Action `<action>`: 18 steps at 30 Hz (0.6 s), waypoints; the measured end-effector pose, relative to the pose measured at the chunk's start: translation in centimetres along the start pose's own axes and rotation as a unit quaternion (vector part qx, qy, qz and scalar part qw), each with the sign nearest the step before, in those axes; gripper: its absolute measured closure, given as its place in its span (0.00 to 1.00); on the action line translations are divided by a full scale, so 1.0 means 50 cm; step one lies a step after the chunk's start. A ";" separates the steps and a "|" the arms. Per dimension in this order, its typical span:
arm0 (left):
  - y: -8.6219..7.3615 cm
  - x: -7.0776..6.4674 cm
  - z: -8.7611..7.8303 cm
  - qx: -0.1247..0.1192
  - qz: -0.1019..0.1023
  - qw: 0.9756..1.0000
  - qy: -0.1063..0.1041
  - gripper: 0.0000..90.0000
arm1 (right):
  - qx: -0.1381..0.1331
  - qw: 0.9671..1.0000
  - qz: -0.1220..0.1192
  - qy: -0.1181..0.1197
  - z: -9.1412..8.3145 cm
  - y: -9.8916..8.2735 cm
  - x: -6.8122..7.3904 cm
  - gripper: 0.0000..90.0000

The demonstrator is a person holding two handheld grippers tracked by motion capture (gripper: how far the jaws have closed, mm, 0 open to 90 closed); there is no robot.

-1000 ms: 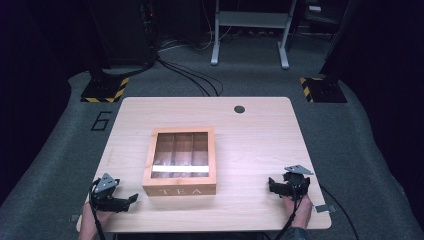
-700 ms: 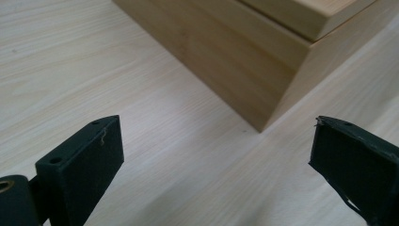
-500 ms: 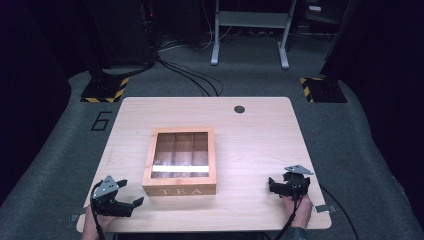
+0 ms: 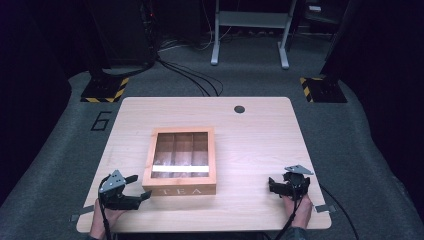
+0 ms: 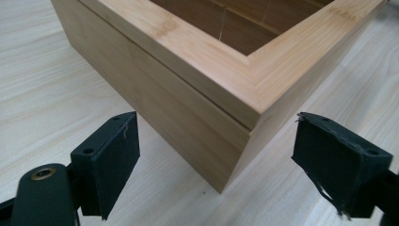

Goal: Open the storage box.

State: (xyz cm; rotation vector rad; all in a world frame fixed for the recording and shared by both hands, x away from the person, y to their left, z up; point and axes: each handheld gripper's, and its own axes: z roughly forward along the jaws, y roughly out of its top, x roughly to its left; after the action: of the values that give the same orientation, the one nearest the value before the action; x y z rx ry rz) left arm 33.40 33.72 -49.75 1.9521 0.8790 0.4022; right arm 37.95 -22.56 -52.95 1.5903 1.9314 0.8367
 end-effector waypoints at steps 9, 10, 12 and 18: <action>0.008 -0.003 0.004 -0.008 0.005 1.000 -0.008 0.30 | 0.000 1.000 0.000 0.000 0.000 0.000 0.000 0.05; 0.008 -0.002 0.005 -0.009 0.008 1.000 -0.011 0.31 | -0.001 1.000 0.000 0.000 0.000 0.000 0.000 0.05; 0.008 -0.005 0.005 -0.012 0.006 1.000 -0.015 0.34 | -0.001 1.000 0.000 0.000 0.000 0.000 0.000 0.06; 0.008 -0.008 0.005 -0.014 0.012 1.000 -0.019 0.40 | -0.006 1.000 -0.001 0.000 0.001 -0.001 -0.001 0.06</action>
State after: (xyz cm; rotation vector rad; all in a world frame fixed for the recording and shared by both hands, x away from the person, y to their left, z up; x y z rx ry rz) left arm 33.46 33.14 -49.50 1.9401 0.8230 0.3888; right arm 37.98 -22.59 -53.01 1.5810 1.9250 0.8446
